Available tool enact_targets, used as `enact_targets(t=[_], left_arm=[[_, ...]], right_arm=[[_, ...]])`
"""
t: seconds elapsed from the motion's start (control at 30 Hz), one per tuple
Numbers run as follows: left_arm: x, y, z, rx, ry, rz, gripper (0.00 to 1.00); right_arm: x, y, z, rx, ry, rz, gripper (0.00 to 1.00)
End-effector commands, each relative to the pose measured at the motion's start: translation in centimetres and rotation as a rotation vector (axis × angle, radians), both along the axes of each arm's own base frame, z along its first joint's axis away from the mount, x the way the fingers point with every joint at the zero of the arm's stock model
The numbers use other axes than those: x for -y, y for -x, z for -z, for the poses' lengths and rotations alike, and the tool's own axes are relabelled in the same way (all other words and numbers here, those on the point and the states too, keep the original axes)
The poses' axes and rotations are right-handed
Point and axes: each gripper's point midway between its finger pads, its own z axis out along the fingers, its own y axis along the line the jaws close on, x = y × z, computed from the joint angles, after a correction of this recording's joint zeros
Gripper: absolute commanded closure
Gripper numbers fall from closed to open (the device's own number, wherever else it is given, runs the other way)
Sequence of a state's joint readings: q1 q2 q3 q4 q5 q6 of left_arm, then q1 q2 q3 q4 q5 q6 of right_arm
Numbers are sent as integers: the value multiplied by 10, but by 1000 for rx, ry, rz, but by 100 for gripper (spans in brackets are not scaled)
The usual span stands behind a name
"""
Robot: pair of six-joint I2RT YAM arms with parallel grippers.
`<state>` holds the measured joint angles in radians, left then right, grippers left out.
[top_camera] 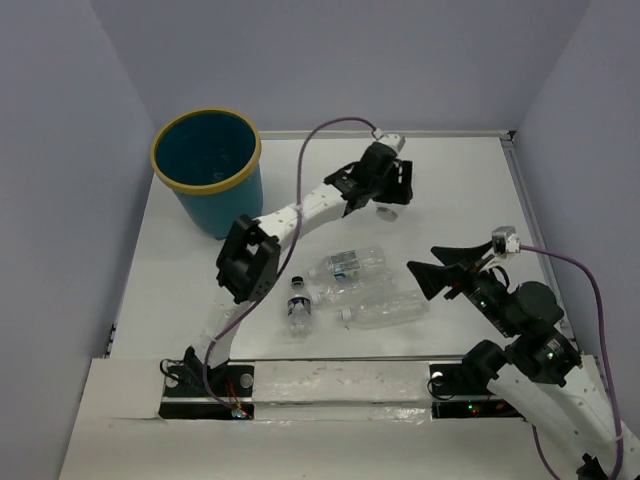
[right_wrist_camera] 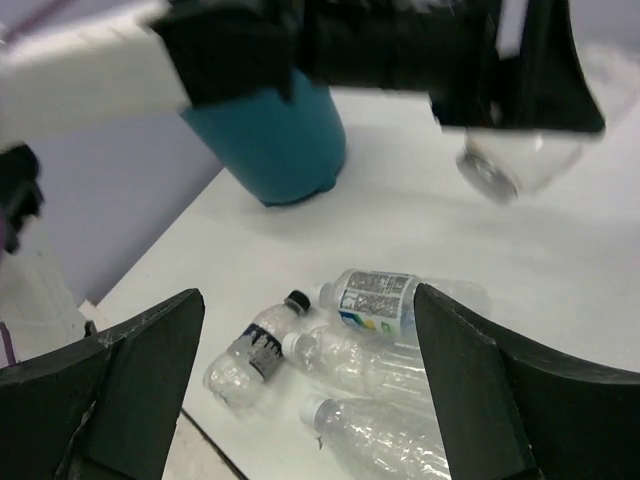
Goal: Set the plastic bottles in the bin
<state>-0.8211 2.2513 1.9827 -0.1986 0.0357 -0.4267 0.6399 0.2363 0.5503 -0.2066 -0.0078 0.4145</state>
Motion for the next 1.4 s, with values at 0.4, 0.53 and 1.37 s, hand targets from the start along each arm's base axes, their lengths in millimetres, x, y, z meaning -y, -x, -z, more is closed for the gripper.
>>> enact_targets(t=[0.4, 0.53, 1.37], left_arm=[[-379, 5, -304, 558, 342, -753, 48], [-424, -4, -277, 532, 273, -855, 47], [-407, 99, -284, 621, 363, -628, 1]], right_arm=[[-74, 1, 29, -166, 44, -346, 10], [-81, -2, 32, -190, 46, -359, 10], [-247, -1, 150, -437, 410, -206, 8]])
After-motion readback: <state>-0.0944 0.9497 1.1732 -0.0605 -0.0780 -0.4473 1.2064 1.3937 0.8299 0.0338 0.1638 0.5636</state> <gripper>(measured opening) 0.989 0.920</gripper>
